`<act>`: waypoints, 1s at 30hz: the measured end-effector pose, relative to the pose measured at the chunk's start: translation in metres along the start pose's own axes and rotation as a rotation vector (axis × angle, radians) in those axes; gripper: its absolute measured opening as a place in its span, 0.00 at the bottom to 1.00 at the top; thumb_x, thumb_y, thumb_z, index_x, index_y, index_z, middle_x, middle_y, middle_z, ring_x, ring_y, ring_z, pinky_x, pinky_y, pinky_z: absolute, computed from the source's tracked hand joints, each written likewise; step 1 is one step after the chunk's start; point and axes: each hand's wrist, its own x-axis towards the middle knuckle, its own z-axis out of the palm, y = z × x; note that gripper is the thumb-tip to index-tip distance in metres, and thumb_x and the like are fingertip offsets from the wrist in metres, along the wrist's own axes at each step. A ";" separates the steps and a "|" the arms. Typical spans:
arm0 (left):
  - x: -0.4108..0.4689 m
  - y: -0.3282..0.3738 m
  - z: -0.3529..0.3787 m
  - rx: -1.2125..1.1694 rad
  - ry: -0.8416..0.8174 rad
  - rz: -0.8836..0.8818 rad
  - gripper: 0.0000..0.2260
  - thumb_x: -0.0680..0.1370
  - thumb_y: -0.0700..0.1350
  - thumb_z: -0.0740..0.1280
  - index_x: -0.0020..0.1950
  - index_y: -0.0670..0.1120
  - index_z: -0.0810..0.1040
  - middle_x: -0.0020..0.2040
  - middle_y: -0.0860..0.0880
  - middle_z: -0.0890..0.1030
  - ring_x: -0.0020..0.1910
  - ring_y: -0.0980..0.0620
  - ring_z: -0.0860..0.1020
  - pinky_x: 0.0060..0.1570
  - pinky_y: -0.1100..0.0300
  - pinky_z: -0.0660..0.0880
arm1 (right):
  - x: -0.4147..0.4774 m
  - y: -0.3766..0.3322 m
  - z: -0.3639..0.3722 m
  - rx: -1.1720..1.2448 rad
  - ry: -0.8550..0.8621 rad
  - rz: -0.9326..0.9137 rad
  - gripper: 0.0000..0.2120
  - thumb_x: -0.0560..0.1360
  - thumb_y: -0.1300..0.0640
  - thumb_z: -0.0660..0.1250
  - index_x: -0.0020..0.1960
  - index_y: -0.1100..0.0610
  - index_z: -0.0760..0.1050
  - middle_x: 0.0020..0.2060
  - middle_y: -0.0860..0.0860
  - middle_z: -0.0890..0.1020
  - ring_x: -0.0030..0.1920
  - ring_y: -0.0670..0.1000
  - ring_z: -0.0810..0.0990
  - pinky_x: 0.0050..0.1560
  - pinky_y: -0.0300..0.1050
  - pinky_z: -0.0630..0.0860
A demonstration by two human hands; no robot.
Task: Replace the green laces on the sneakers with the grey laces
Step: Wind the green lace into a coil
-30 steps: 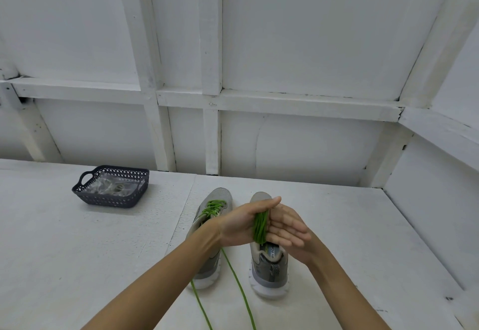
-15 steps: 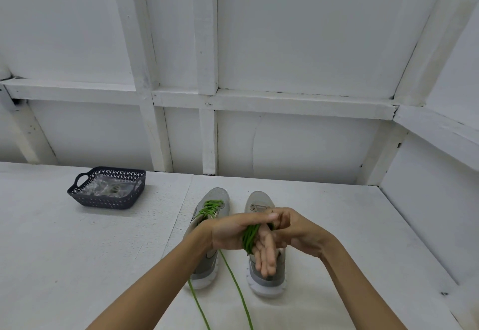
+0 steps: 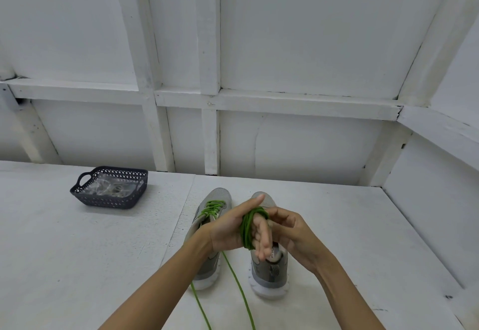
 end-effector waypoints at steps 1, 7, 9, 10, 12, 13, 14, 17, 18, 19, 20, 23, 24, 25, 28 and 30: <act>-0.001 -0.001 -0.002 -0.024 0.013 0.007 0.33 0.76 0.68 0.55 0.35 0.43 0.84 0.34 0.45 0.83 0.31 0.51 0.80 0.41 0.61 0.76 | -0.001 0.001 0.000 -0.003 0.002 0.013 0.24 0.73 0.46 0.71 0.54 0.68 0.78 0.42 0.60 0.78 0.44 0.56 0.77 0.43 0.48 0.76; -0.001 -0.011 -0.012 -0.111 0.034 -0.020 0.43 0.76 0.69 0.39 0.32 0.42 0.83 0.32 0.44 0.82 0.29 0.50 0.79 0.39 0.60 0.74 | 0.000 -0.001 0.002 -0.127 0.096 0.054 0.23 0.71 0.46 0.74 0.57 0.62 0.79 0.48 0.73 0.76 0.49 0.62 0.74 0.53 0.67 0.71; -0.001 -0.012 -0.010 -0.083 0.040 -0.036 0.44 0.76 0.69 0.38 0.31 0.42 0.83 0.31 0.44 0.82 0.27 0.51 0.79 0.38 0.60 0.75 | 0.001 -0.003 0.004 -0.168 0.087 0.078 0.23 0.70 0.45 0.75 0.56 0.62 0.79 0.46 0.68 0.77 0.47 0.61 0.72 0.48 0.59 0.70; 0.000 -0.013 -0.010 -0.066 0.044 -0.043 0.43 0.76 0.69 0.38 0.30 0.42 0.83 0.30 0.45 0.82 0.27 0.51 0.79 0.38 0.61 0.75 | 0.002 -0.003 0.005 -0.180 0.072 0.085 0.23 0.71 0.45 0.74 0.55 0.63 0.78 0.45 0.64 0.77 0.46 0.60 0.71 0.46 0.57 0.68; 0.001 -0.013 -0.009 -0.029 0.045 -0.050 0.42 0.76 0.70 0.41 0.30 0.43 0.83 0.30 0.45 0.82 0.26 0.52 0.78 0.40 0.61 0.74 | 0.001 -0.001 0.005 -0.193 0.041 0.092 0.21 0.73 0.46 0.72 0.53 0.63 0.76 0.44 0.61 0.76 0.46 0.60 0.70 0.47 0.57 0.65; 0.002 -0.012 -0.009 -0.011 0.044 -0.049 0.41 0.75 0.71 0.44 0.30 0.42 0.83 0.30 0.45 0.82 0.26 0.52 0.78 0.40 0.61 0.75 | 0.001 0.000 0.005 -0.202 0.028 0.087 0.20 0.74 0.46 0.70 0.53 0.63 0.76 0.44 0.61 0.76 0.46 0.60 0.69 0.48 0.58 0.64; 0.003 -0.013 -0.010 0.005 0.049 -0.044 0.40 0.74 0.72 0.47 0.30 0.42 0.83 0.30 0.45 0.82 0.26 0.52 0.78 0.40 0.62 0.75 | 0.001 0.002 0.005 -0.207 0.022 0.077 0.19 0.75 0.47 0.69 0.52 0.63 0.75 0.44 0.61 0.75 0.46 0.60 0.70 0.48 0.59 0.64; 0.001 -0.012 -0.012 0.031 0.126 0.012 0.35 0.75 0.70 0.55 0.28 0.42 0.81 0.28 0.45 0.80 0.25 0.52 0.77 0.37 0.62 0.75 | 0.002 0.003 0.008 -0.255 0.051 0.012 0.20 0.76 0.45 0.65 0.53 0.63 0.72 0.41 0.66 0.74 0.45 0.59 0.70 0.48 0.59 0.66; 0.002 -0.012 -0.013 0.028 0.162 0.051 0.33 0.77 0.66 0.56 0.26 0.43 0.79 0.26 0.44 0.79 0.24 0.52 0.76 0.37 0.62 0.75 | 0.003 0.003 0.011 -0.260 0.078 -0.014 0.21 0.75 0.45 0.64 0.54 0.63 0.71 0.40 0.69 0.73 0.43 0.59 0.70 0.47 0.58 0.66; 0.003 -0.011 -0.014 0.026 0.193 0.095 0.30 0.77 0.63 0.59 0.25 0.43 0.77 0.25 0.44 0.78 0.24 0.52 0.76 0.36 0.63 0.75 | 0.005 0.004 0.015 -0.257 0.109 -0.044 0.21 0.75 0.45 0.63 0.54 0.63 0.71 0.40 0.71 0.72 0.42 0.60 0.70 0.46 0.59 0.67; 0.005 -0.010 -0.015 0.036 0.218 0.133 0.27 0.77 0.60 0.63 0.24 0.44 0.75 0.23 0.44 0.76 0.23 0.52 0.75 0.36 0.63 0.75 | 0.007 0.004 0.018 -0.248 0.145 -0.081 0.20 0.76 0.46 0.62 0.53 0.63 0.70 0.39 0.71 0.73 0.40 0.61 0.71 0.45 0.61 0.69; 0.012 -0.001 -0.020 0.128 0.270 0.160 0.23 0.75 0.52 0.69 0.22 0.46 0.72 0.23 0.45 0.76 0.22 0.52 0.73 0.31 0.63 0.71 | 0.014 0.007 0.026 -0.271 0.272 -0.191 0.13 0.80 0.52 0.58 0.51 0.64 0.68 0.39 0.66 0.77 0.37 0.62 0.76 0.48 0.70 0.76; 0.015 0.002 -0.024 0.163 0.282 0.147 0.22 0.75 0.49 0.68 0.22 0.46 0.71 0.23 0.45 0.77 0.21 0.52 0.73 0.30 0.63 0.71 | 0.016 0.009 0.026 -0.289 0.309 -0.209 0.11 0.81 0.54 0.57 0.51 0.63 0.68 0.39 0.65 0.78 0.37 0.61 0.77 0.49 0.71 0.75; 0.017 0.007 -0.027 0.206 0.291 0.130 0.22 0.76 0.46 0.67 0.22 0.45 0.71 0.23 0.44 0.77 0.21 0.51 0.73 0.29 0.63 0.71 | 0.018 0.009 0.025 -0.301 0.338 -0.215 0.09 0.82 0.55 0.56 0.52 0.62 0.68 0.38 0.63 0.79 0.37 0.60 0.78 0.49 0.70 0.76; 0.030 0.019 -0.032 0.340 0.342 0.105 0.23 0.78 0.42 0.66 0.22 0.41 0.69 0.22 0.43 0.76 0.21 0.48 0.74 0.29 0.62 0.72 | 0.025 0.010 0.022 -0.301 0.425 -0.203 0.06 0.84 0.62 0.52 0.53 0.60 0.68 0.33 0.56 0.80 0.33 0.56 0.78 0.47 0.66 0.78; 0.040 0.022 -0.034 0.406 0.407 0.132 0.24 0.78 0.43 0.67 0.23 0.40 0.69 0.21 0.43 0.75 0.21 0.46 0.73 0.30 0.60 0.71 | 0.031 0.007 0.019 -0.282 0.484 -0.190 0.10 0.83 0.66 0.51 0.53 0.58 0.70 0.31 0.53 0.79 0.30 0.54 0.77 0.45 0.62 0.79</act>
